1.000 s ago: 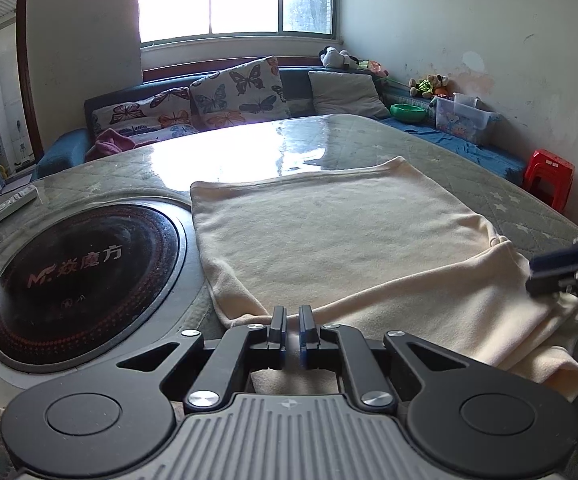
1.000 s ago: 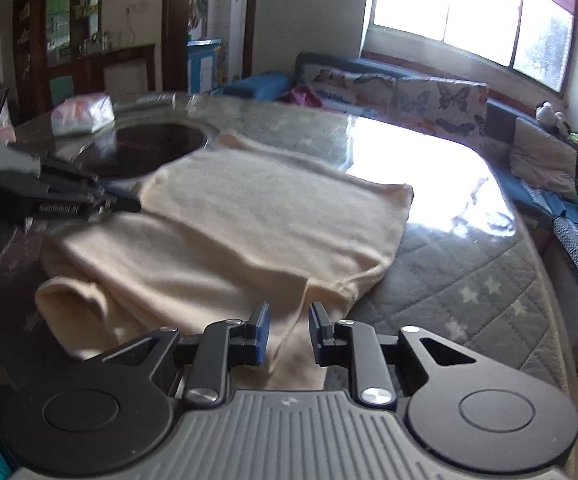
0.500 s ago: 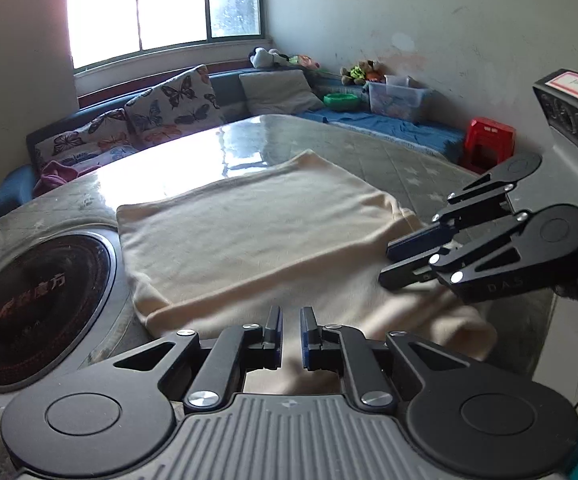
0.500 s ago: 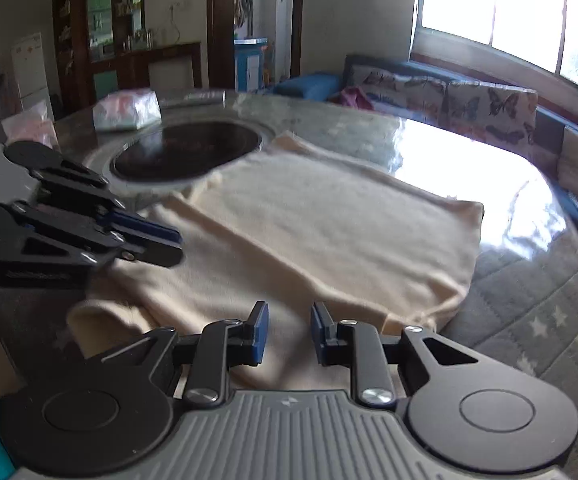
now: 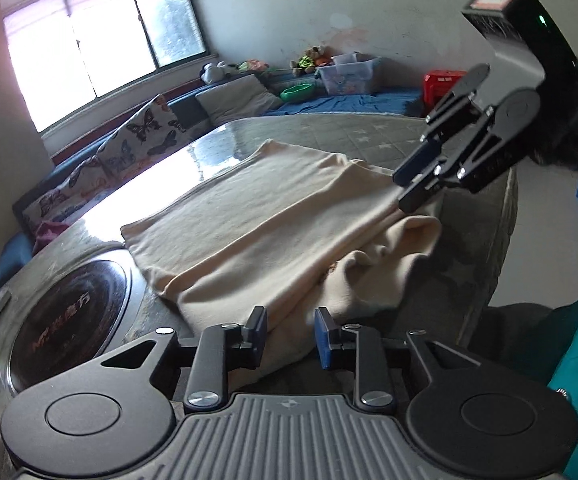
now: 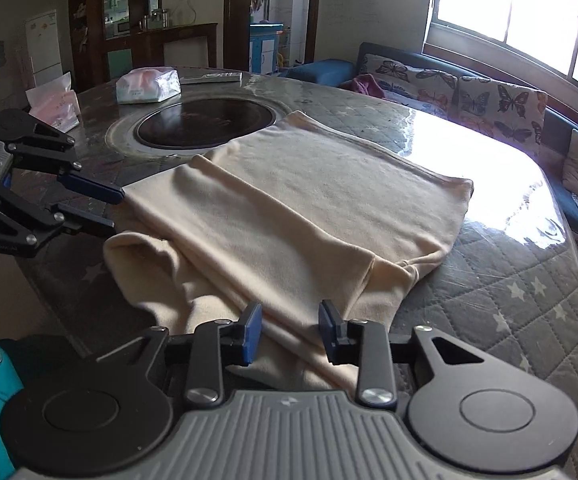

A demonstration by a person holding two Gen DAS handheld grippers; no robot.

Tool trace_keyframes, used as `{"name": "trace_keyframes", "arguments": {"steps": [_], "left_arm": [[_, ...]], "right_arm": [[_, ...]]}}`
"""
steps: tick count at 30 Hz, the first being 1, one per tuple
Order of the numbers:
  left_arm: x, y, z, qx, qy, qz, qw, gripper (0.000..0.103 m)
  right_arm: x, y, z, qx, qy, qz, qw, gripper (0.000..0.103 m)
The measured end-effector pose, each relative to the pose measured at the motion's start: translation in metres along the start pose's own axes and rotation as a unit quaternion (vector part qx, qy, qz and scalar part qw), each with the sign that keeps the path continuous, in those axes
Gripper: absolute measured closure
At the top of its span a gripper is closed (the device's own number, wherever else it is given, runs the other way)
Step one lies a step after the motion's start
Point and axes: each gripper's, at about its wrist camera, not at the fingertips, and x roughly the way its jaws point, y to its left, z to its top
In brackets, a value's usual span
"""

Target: Fold clothes

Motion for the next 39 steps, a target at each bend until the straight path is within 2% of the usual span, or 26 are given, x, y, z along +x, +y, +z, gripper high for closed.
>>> {"name": "trace_keyframes", "arguments": {"steps": [4, 7, 13, 15, 23, 25, 28, 33, 37, 39], "left_arm": [[0.007, -0.015, -0.002, 0.055, -0.018, 0.011, 0.9983, 0.076], [0.008, -0.014, -0.002, 0.058, -0.028, 0.007, 0.9979, 0.083], [-0.001, -0.008, -0.010, 0.070, -0.023, -0.008, 0.9973, 0.081], [-0.002, -0.009, -0.012, 0.080, -0.019, -0.012, 0.9966, 0.079], [0.010, -0.025, -0.012, 0.093, -0.034, -0.004, 0.9951, 0.081], [0.010, -0.023, -0.010, 0.087, -0.039, 0.000, 0.9954, 0.094], [0.010, -0.014, -0.001, 0.056, -0.045, 0.001, 0.9974, 0.095], [0.018, 0.016, 0.018, -0.029, -0.047, -0.009, 0.9984, 0.096], [0.026, 0.032, 0.028, -0.052, -0.049, -0.017, 0.9973, 0.096], [0.030, 0.036, 0.029, -0.054, -0.045, -0.018, 0.9974, 0.097]], "right_arm": [[-0.013, 0.001, -0.004, -0.016, 0.003, -0.011, 1.000, 0.068], [-0.022, 0.004, -0.008, -0.038, 0.009, -0.016, 0.999, 0.058], [-0.034, 0.014, -0.018, -0.081, 0.019, -0.017, 0.996, 0.057], [-0.032, 0.017, -0.022, -0.091, 0.020, -0.016, 0.996, 0.048], [-0.023, 0.026, -0.025, -0.111, 0.015, -0.013, 0.994, 0.045], [-0.022, 0.028, -0.025, -0.118, 0.014, -0.016, 0.993, 0.045], [-0.021, 0.031, -0.024, -0.133, 0.004, -0.012, 0.991, 0.045], [-0.009, 0.034, -0.021, -0.149, -0.013, -0.007, 0.989, 0.045], [0.003, 0.033, -0.016, -0.150, -0.026, -0.004, 0.988, 0.045], [0.010, 0.031, -0.013, -0.141, -0.033, -0.001, 0.989, 0.053]]}}
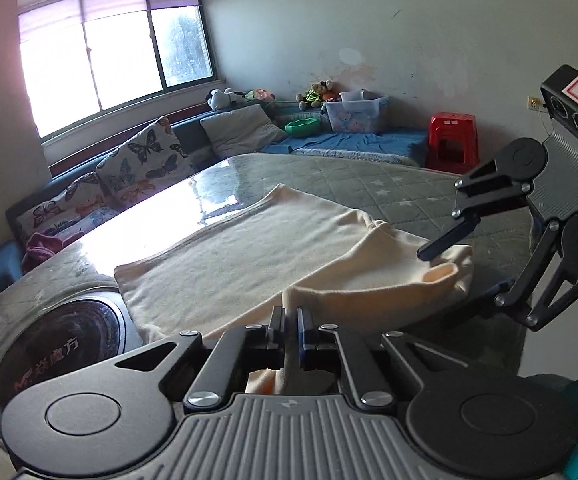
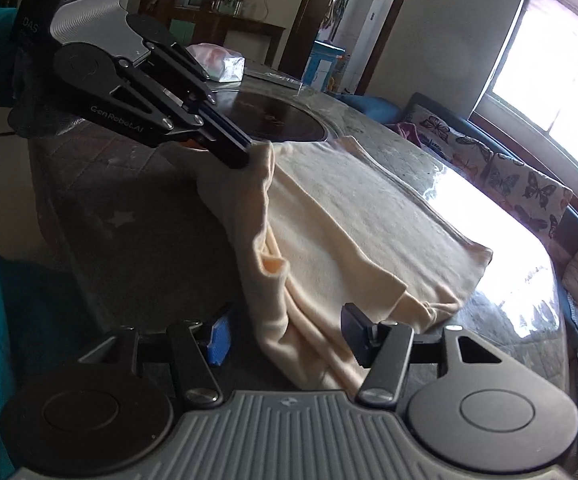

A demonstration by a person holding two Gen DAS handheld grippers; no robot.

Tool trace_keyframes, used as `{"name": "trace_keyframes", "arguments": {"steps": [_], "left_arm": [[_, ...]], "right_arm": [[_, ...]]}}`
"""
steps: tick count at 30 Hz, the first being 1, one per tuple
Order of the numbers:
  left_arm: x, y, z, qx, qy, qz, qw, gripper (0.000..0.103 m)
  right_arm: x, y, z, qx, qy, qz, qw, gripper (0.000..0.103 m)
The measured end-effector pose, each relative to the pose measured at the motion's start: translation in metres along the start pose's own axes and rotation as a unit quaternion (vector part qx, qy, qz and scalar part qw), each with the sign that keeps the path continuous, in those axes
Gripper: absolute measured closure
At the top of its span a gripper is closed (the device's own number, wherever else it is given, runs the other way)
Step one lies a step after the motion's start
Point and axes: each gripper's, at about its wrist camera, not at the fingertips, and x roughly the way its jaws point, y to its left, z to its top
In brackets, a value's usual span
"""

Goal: Fold clothes
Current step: 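Lift the hem with both grippers and fold it over toward the collar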

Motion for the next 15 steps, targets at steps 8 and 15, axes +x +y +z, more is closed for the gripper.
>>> {"name": "trace_keyframes", "arguments": {"steps": [8, 15], "left_arm": [[-0.013, 0.002, -0.016, -0.004, 0.009, 0.004, 0.9999, 0.085], [-0.028, -0.008, -0.035, 0.036, 0.016, 0.018, 0.9991, 0.059]], "right_arm": [[0.013, -0.033, 0.016, 0.075, 0.016, 0.051, 0.996, 0.087], [0.012, -0.055, 0.029, 0.111, 0.006, 0.062, 0.992, 0.091]]}}
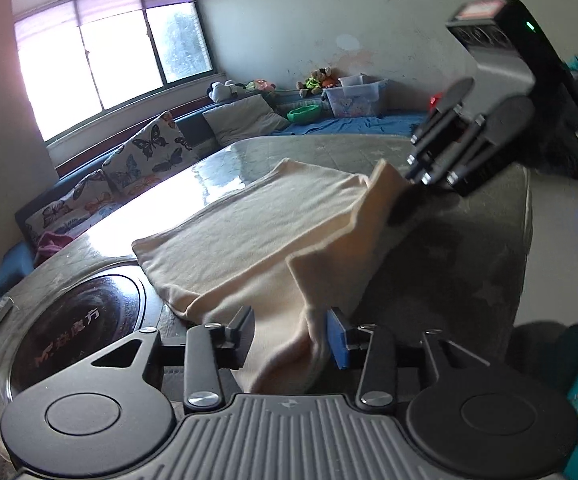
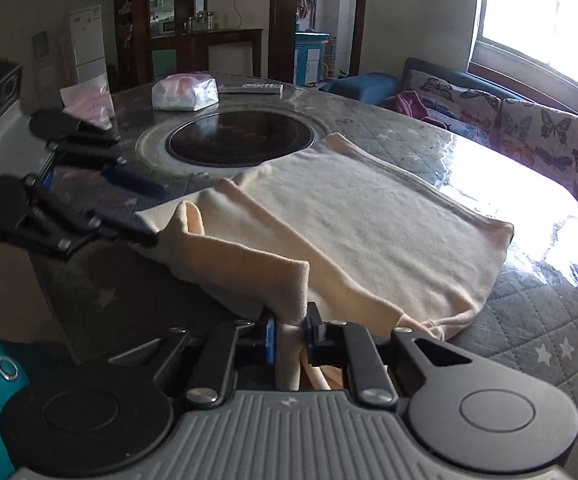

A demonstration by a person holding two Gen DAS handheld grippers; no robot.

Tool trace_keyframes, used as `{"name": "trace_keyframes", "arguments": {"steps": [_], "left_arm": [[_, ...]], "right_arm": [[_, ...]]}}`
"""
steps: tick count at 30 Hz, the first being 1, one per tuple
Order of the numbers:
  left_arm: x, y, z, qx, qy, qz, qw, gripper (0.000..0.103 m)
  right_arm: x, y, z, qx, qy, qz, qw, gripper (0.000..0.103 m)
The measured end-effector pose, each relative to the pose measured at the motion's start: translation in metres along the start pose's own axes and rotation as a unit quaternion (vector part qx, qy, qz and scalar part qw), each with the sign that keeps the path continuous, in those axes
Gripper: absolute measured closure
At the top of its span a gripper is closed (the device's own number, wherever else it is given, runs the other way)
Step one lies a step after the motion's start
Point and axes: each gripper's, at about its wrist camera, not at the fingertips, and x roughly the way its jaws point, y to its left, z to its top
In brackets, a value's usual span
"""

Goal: Fold clothes
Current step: 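Lift the hem with both grippers and fold it over toward the collar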

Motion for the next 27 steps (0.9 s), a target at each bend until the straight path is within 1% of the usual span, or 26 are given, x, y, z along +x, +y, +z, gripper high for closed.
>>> {"name": "trace_keyframes", "arguments": {"steps": [6, 8, 10, 11, 15, 18, 21, 27], "left_arm": [[0.010, -0.006, -0.005, 0.038, 0.007, 0.011, 0.9992, 0.060], [0.012, -0.005, -0.006, 0.043, 0.007, 0.011, 0.9990, 0.070], [0.012, -0.004, -0.006, 0.043, 0.004, 0.012, 0.9990, 0.086], [0.012, -0.002, -0.006, 0.040, 0.002, 0.012, 0.9991, 0.090], [0.001, 0.002, 0.001, 0.018, -0.011, 0.006, 0.9997, 0.092], [-0.013, 0.002, 0.007, 0.007, -0.019, -0.003, 0.9998, 0.092], [-0.033, -0.001, 0.013, -0.002, -0.026, -0.016, 0.9995, 0.092], [-0.081, -0.012, 0.024, -0.019, -0.041, -0.048, 0.9978, 0.092]], "right_arm": [[-0.003, -0.008, 0.009, 0.028, -0.017, -0.004, 0.999, 0.091], [-0.004, -0.009, 0.009, 0.036, -0.022, -0.009, 0.999, 0.091], [-0.005, -0.011, 0.008, 0.045, -0.027, -0.012, 0.999, 0.092], [-0.006, -0.010, 0.006, 0.048, -0.030, -0.013, 0.998, 0.092], [-0.013, -0.007, 0.001, 0.055, -0.046, -0.017, 0.997, 0.092], [-0.027, -0.002, -0.002, 0.055, -0.062, -0.018, 0.996, 0.092], [-0.046, 0.006, -0.004, 0.045, -0.075, -0.015, 0.996, 0.092], [-0.089, 0.030, -0.009, 0.026, -0.085, -0.005, 0.996, 0.092]]}}
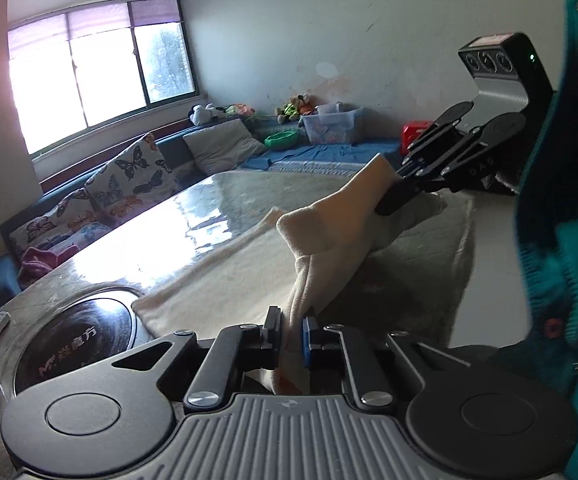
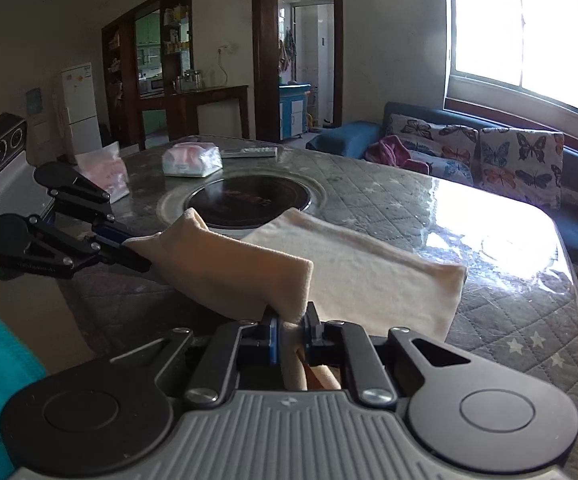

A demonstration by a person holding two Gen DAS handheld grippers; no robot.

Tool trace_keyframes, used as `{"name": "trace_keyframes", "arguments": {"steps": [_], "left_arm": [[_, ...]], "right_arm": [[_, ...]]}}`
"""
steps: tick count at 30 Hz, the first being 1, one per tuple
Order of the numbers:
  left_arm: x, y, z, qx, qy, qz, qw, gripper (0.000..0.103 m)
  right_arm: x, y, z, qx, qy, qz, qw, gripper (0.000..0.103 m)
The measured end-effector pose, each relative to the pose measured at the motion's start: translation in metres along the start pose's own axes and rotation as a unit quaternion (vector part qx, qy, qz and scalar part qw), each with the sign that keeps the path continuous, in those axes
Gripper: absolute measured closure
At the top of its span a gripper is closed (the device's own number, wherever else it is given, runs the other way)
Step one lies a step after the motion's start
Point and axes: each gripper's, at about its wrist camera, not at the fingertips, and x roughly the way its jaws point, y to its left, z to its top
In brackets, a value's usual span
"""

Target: Fold clothes

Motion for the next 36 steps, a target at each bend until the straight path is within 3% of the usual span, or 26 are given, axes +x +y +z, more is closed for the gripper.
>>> {"name": "trace_keyframes", "arguments": {"steps": [5, 11, 18, 25, 26, 29, 32, 36], "left_arm": [[-0.004, 0.007, 0.005, -0.020, -0.003, 0.004, 0.9998, 0.092], [0.032, 0.046, 0.017, -0.062, 0.002, 0.022, 0.9979, 0.092], [0.104, 0.100, 0.024, -0.107, 0.037, 0.043, 0.9926, 0.092], [0.161, 0.128, 0.005, -0.174, 0.080, 0.095, 0.9769, 0.089], [0.163, 0.130, 0.004, -0.182, 0.081, 0.101, 0.9748, 0.088], [0.161, 0.134, 0.004, -0.181, 0.080, 0.117, 0.9732, 0.086], [0.159, 0.134, 0.005, -0.179, 0.083, 0.150, 0.9687, 0.086], [0.151, 0.141, 0.006, -0.201, 0.082, 0.192, 0.9572, 0.086]], "right_arm": [[-0.013, 0.009, 0.010, -0.012, -0.002, 0.008, 1.000, 0.093], [0.019, -0.013, 0.037, -0.034, 0.004, 0.000, 0.999, 0.094], [0.098, -0.063, 0.075, -0.034, 0.046, -0.011, 0.998, 0.094], [0.175, -0.096, 0.045, 0.044, 0.067, -0.060, 0.995, 0.090], [0.177, -0.098, 0.039, 0.057, 0.064, -0.070, 0.994, 0.084], [0.163, -0.104, 0.025, 0.089, 0.046, -0.081, 0.992, 0.081], [0.143, -0.109, 0.015, 0.105, 0.033, -0.108, 0.988, 0.072], [0.128, -0.121, -0.001, 0.129, 0.044, -0.151, 0.979, 0.072]]}}
